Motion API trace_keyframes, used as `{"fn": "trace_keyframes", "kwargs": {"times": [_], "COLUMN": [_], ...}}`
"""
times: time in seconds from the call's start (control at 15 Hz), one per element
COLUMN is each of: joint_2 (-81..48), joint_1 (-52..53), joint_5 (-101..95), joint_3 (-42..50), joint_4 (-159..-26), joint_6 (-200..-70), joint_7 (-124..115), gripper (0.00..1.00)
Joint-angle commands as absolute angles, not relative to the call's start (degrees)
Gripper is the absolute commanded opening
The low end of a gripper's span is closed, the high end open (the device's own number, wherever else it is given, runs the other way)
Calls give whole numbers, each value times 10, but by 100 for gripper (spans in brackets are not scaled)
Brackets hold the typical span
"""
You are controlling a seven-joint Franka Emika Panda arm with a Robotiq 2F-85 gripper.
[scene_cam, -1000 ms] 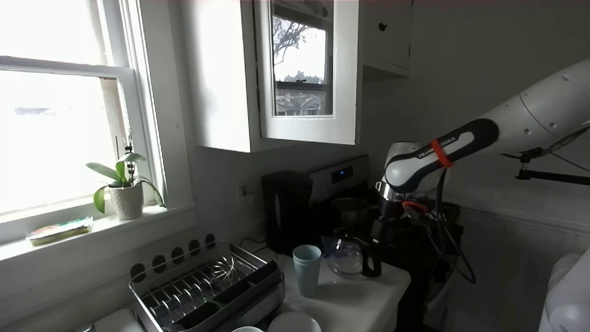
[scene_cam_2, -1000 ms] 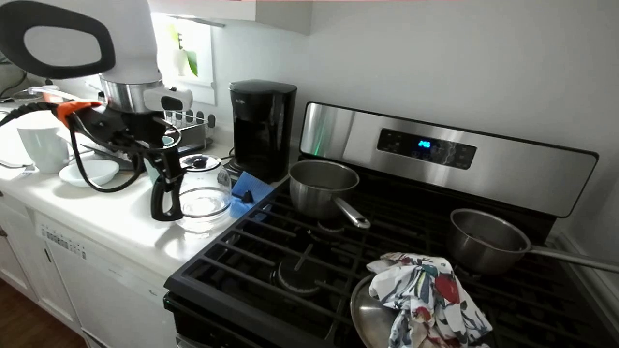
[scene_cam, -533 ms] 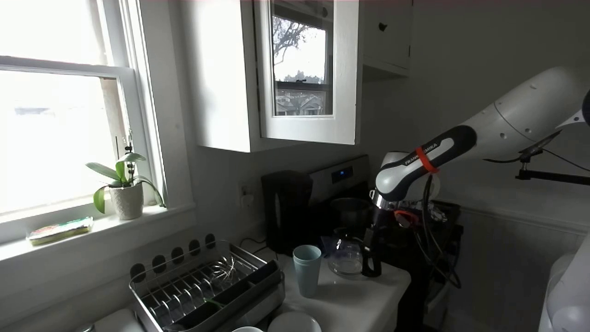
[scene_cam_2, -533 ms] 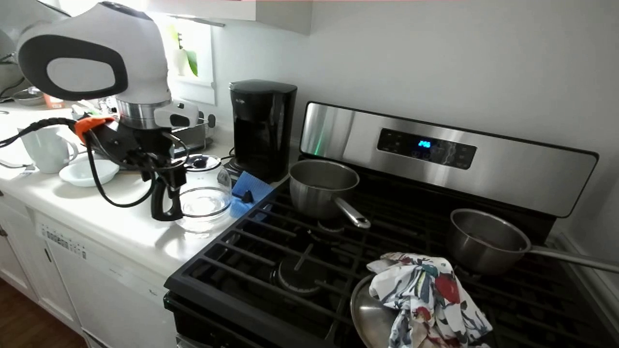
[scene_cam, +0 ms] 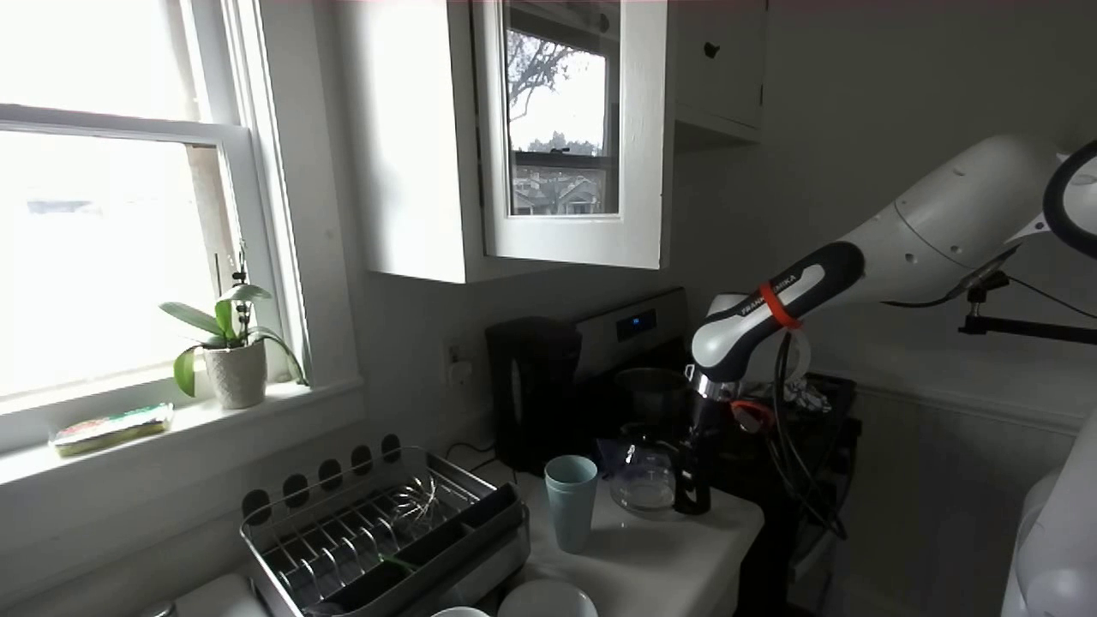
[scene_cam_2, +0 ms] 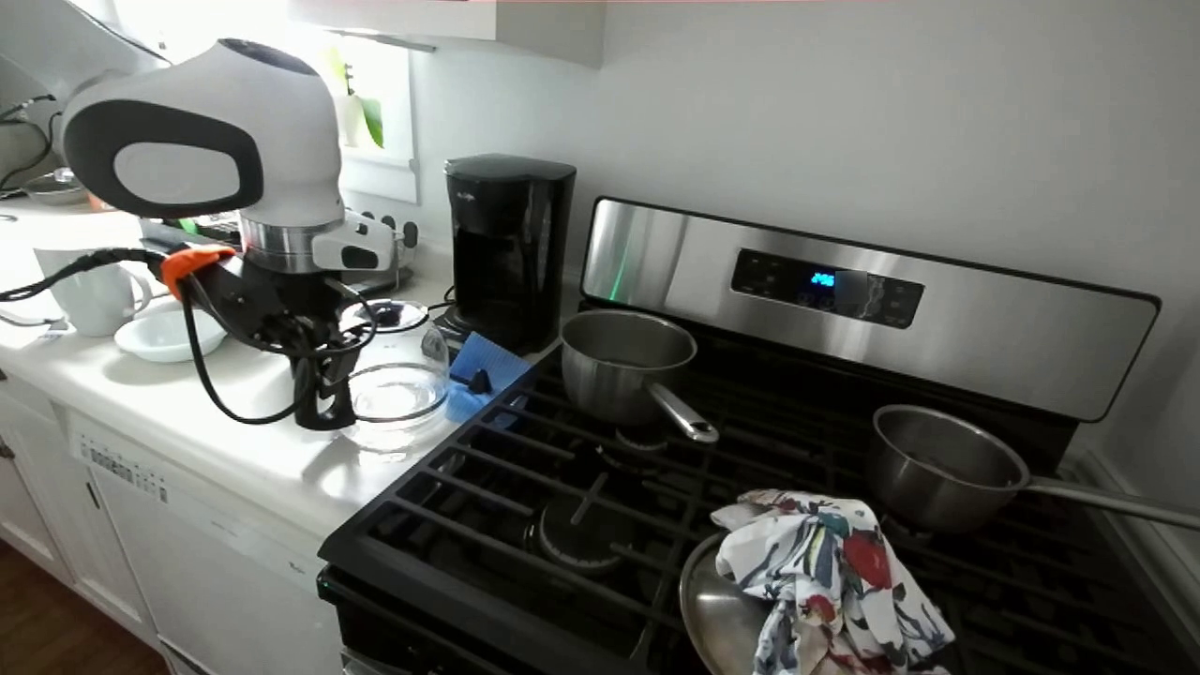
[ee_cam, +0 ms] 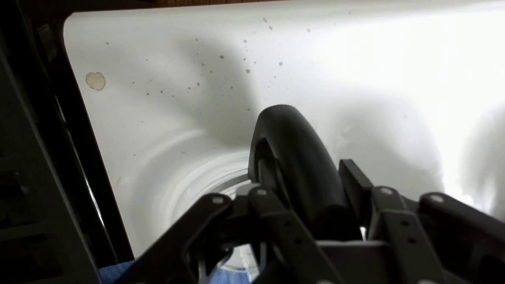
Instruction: Place the kettle on the coffee maker stand
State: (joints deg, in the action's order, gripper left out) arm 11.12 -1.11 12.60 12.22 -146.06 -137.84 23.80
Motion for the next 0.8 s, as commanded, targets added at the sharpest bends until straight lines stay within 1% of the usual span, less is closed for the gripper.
{"fn": "trace_keyframes", "kwargs": {"times": [0.0, 0.07, 0.2, 0.27, 0.33, 0.4, 0.47, 0.6, 0.67, 0.73], "joint_2": [96, 96, 97, 97, 98, 98, 97, 96, 96, 96], "joint_1": [-18, -20, -21, -22, -22, -23, -24, -25, -25, -25], "joint_5": [149, 150, 154, 156, 158, 158, 160, 162, 162, 163], "joint_3": [124, 124, 127, 128, 130, 131, 132, 132, 132, 132], "joint_4": [-1450, -1449, -1450, -1449, -1450, -1450, -1450, -1450, -1450, -1450], "joint_6": [-1382, -1382, -1381, -1380, -1380, -1380, -1380, -1381, -1382, -1382], "joint_7": [268, 272, 281, 285, 290, 292, 296, 302, 303, 305], "gripper": [77, 80, 72, 64, 50, 45, 35, 23, 19, 19]}}
